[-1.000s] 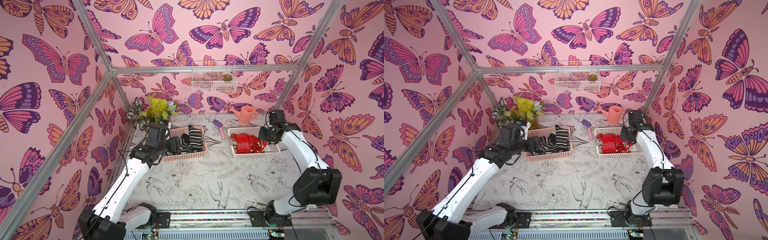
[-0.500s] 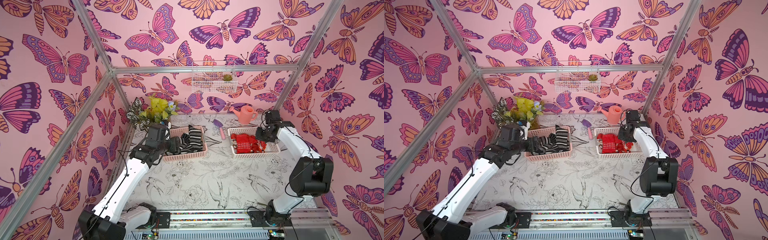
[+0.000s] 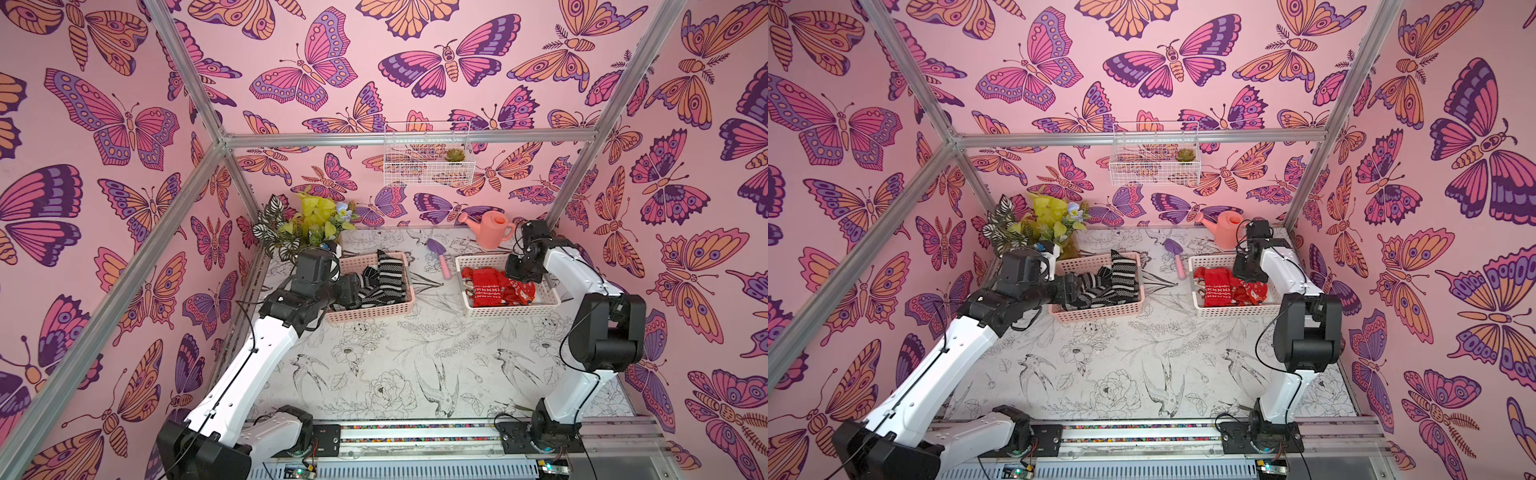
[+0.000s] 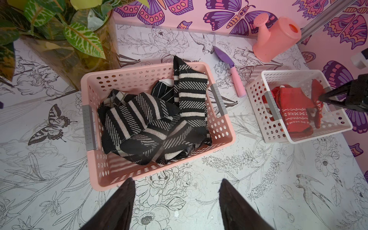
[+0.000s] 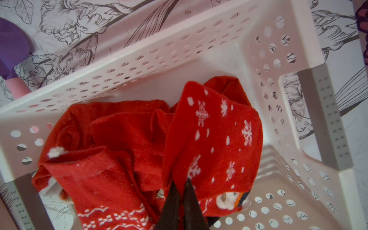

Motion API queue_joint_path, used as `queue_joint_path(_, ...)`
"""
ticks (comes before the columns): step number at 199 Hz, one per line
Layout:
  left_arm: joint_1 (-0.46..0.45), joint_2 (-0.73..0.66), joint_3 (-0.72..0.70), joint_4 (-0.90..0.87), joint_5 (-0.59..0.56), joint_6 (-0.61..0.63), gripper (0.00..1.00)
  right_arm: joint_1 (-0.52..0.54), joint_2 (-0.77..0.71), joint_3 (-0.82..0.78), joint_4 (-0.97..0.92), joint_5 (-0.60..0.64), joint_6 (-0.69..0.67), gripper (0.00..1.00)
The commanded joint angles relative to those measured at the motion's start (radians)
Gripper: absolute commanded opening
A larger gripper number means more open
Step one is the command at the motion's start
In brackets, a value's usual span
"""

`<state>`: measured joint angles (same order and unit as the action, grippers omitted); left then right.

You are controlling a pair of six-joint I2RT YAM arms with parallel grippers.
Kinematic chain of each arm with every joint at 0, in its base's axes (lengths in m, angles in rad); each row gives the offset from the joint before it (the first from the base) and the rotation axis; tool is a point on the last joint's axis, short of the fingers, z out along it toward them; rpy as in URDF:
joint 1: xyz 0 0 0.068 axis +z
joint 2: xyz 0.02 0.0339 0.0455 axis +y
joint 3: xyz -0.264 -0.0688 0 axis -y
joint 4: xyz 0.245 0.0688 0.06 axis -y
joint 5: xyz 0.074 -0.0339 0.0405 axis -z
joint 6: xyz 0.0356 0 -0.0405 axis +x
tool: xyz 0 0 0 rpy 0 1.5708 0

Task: Sort the socks into the basket by color
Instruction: Place the sock in the bin.

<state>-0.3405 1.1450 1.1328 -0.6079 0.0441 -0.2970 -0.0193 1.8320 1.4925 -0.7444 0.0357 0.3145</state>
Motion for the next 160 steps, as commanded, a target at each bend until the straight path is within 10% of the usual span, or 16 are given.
queue_joint_path(1, 0.006, -0.01, -0.018, -0.014, -0.016, 0.008, 0.69, -0.009, 0.016, 0.034, -0.003, 0.021, 0.012, 0.13)
queue_joint_path(160, 0.006, -0.014, -0.028, -0.003, -0.035, 0.005, 0.78, -0.011, -0.149, -0.028, -0.011, 0.069, 0.01, 0.35)
